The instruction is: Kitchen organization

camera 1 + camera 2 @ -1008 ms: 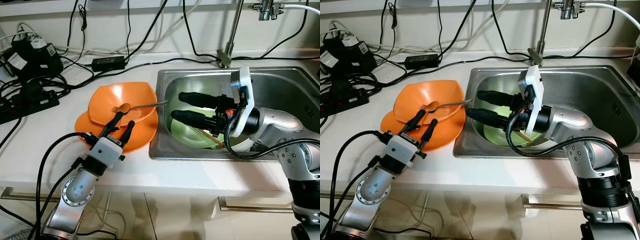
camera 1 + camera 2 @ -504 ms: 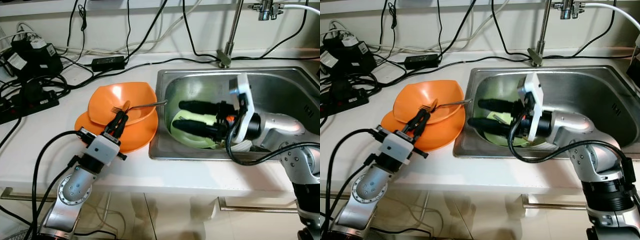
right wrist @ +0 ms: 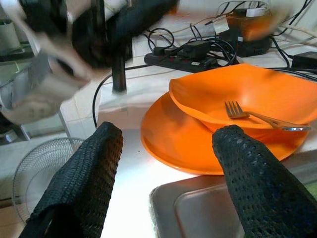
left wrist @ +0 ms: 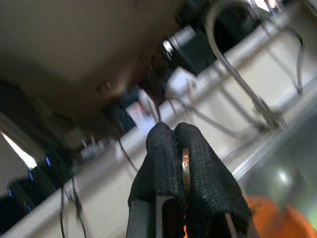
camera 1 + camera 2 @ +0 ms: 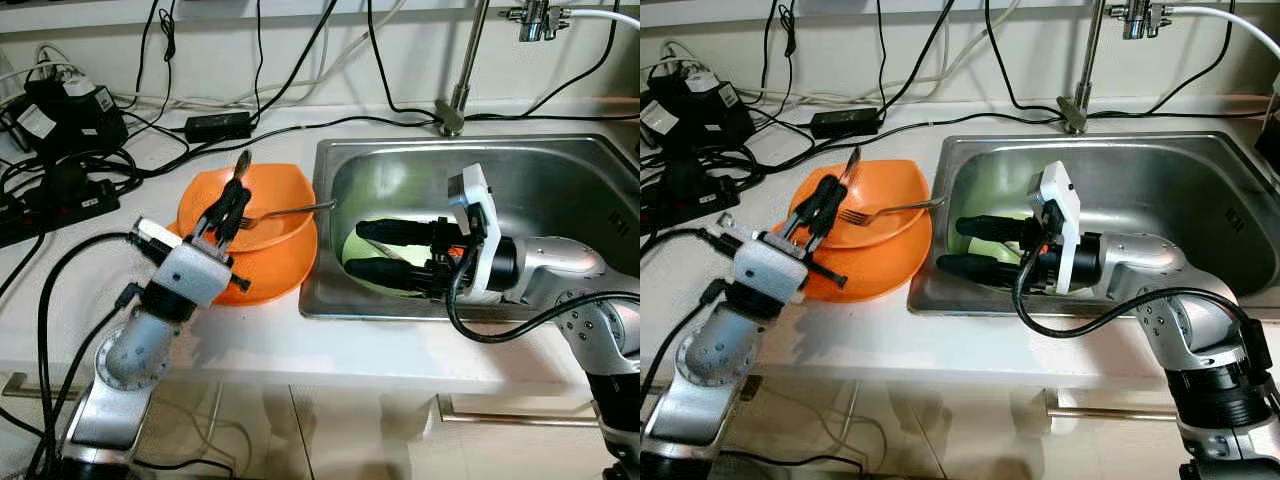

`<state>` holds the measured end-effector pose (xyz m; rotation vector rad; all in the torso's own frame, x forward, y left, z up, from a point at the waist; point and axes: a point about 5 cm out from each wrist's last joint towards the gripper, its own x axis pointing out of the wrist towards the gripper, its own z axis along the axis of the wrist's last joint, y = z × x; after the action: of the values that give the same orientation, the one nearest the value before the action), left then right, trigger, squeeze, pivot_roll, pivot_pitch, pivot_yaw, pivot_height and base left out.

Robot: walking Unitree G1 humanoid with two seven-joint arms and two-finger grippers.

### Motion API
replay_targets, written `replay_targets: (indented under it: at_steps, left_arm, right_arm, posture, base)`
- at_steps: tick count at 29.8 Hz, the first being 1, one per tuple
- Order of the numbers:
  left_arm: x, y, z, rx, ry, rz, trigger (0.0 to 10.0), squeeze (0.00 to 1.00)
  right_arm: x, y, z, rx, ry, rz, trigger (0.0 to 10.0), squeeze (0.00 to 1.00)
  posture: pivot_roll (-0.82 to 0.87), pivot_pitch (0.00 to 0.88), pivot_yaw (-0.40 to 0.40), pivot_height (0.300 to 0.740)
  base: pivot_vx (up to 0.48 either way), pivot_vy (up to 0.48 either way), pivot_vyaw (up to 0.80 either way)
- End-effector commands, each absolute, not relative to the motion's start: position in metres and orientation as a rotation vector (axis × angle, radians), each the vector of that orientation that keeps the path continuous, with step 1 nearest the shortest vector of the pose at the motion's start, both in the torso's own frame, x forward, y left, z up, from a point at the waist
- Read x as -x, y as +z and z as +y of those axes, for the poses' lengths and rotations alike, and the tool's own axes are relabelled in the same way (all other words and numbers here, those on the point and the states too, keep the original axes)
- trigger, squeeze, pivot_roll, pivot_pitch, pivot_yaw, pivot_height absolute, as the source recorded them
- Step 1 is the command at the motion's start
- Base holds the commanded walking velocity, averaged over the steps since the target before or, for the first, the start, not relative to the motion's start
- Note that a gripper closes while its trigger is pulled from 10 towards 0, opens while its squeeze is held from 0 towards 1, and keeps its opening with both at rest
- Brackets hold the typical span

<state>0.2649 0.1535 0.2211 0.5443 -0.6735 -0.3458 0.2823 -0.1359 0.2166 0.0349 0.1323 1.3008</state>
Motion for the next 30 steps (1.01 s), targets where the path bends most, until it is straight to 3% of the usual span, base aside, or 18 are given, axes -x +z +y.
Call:
replay_targets:
  at_steps: [1,5,8,9,11,12,13,14,18,30]
  left_arm:
    - [-0.269,0.248,0.148,-0.490,-0.343,-0.746,0.0,0.00]
    - [-0.290,0.277,0.143,-0.156,-0.296,-0.735,0.0,0.00]
    - [-0.313,0.289,0.139,0.310,-0.303,-0.654,0.0,0.00]
    - [-0.313,0.289,0.139,0.310,-0.303,-0.654,0.0,0.00]
    - [-0.326,0.293,0.135,0.723,-0.334,-0.575,0.0,0.00]
    - [-0.326,0.293,0.135,0.723,-0.334,-0.575,0.0,0.00]
    - [-0.334,0.291,0.132,1.056,-0.372,-0.502,0.0,0.00]
    - [-0.336,0.290,0.130,1.157,-0.397,-0.476,0.0,0.00]
    - [-0.338,0.280,0.117,1.314,-0.498,-0.385,0.0,0.00]
    - [-0.342,0.254,0.100,1.531,-0.619,-0.170,0.0,0.00]
  right_arm:
    - [-0.285,0.220,-0.134,-0.031,1.285,0.106,10.0,0.00]
    - [-0.298,0.225,-0.132,-0.092,1.178,0.049,10.0,0.00]
    - [-0.317,0.232,-0.130,-0.167,1.033,-0.003,10.0,0.00]
    - [-0.317,0.232,-0.130,-0.167,1.033,-0.003,10.0,0.00]
    - [-0.328,0.236,-0.129,-0.254,0.943,-0.034,10.0,0.00]
    - [-0.328,0.236,-0.129,-0.254,0.943,-0.034,10.0,0.00]
    - [-0.337,0.241,-0.129,-0.374,0.872,-0.062,10.0,0.00]
    - [-0.340,0.242,-0.128,-0.422,0.852,-0.071,10.0,0.00]
    - [-0.344,0.245,-0.125,-0.554,0.829,-0.086,10.0,0.00]
    - [-0.353,0.251,-0.102,-0.811,0.865,-0.121,10.0,0.00]
  posture:
    - [-0.08,0.000,0.093,0.740]
    - [-0.08,0.000,0.096,0.740]
    - [-0.09,0.000,0.101,0.740]
    - [-0.09,0.000,0.101,0.740]
    - [-0.10,0.000,0.105,0.740]
    - [-0.10,0.000,0.105,0.740]
    - [-0.10,0.000,0.110,0.740]
    - [-0.10,0.000,0.110,0.740]
    - [-0.10,0.000,0.114,0.740]
    - [-0.08,0.000,0.112,0.740]
  base:
    - [0.000,0.000,0.00]
    - [0.000,0.000,0.00]
    - [0.000,0.000,0.00]
    - [0.000,0.000,0.00]
    - [0.000,0.000,0.00]
    - [0.000,0.000,0.00]
    - [0.000,0.000,0.00]
    - [0.000,0.000,0.00]
    - [0.000,0.000,0.00]
    - [0.000,0.000,0.00]
